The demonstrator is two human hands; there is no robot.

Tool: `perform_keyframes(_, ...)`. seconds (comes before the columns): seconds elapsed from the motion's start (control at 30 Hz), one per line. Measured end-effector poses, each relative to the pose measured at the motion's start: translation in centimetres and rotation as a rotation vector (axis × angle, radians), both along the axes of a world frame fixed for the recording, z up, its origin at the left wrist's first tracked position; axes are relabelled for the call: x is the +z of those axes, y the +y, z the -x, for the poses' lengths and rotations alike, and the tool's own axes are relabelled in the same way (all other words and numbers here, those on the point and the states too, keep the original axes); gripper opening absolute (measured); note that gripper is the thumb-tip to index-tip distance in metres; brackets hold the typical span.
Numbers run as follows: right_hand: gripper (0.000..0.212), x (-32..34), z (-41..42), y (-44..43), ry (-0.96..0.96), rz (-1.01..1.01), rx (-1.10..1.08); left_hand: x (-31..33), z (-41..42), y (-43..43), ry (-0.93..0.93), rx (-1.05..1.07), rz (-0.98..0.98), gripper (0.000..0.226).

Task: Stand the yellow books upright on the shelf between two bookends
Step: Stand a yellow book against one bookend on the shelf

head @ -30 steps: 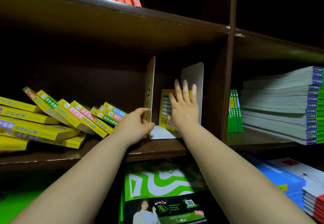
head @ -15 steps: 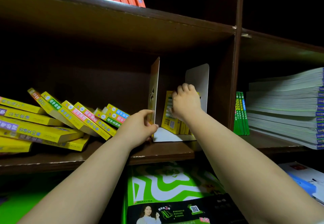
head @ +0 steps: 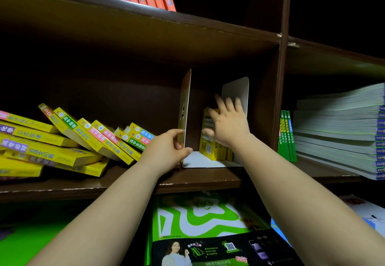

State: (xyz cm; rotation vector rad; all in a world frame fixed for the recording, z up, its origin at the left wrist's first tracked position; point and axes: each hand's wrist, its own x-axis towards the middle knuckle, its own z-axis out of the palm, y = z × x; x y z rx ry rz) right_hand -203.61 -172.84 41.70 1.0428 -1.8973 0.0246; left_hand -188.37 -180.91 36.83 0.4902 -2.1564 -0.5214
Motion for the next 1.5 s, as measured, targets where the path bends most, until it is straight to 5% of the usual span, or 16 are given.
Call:
perform_keyframes(0.53,0.060,-0.5,-0.4,0.2,0.017,0.026,-0.015,0.0,0.0,0.3,-0.033,0.014,0.004,0.054)
perform_keyframes(0.73,0.062,-0.3,-1.0,0.0,0.051,-0.024,-0.108,0.1,0.7,1.4,-0.136,0.262,0.226,0.046)
perform_keyframes(1.0,0.062,-0.5,0.1,1.1,-0.054,-0.001,-0.005,0.3,0.9,1.5,-0.109,0.434,0.292,0.025)
perform_keyframes(1.27,0.062,-0.6,-0.3,1.0,-0.071,-0.006,-0.004,0.1,-1.0,1.0,-0.110,0.298,0.200,0.054)
perform_keyframes(1.37,0.062,-0.7,-0.2,1.0,-0.063,-0.003,-0.004,0.2,-3.3,0.0,-0.020,0.368,0.435,0.042)
perform_keyframes(1.5,0.062,-0.8,-0.3,0.9,-0.072,0.013,-0.009,1.0,-5.6,-2.3,-0.439,0.367,0.666,0.052)
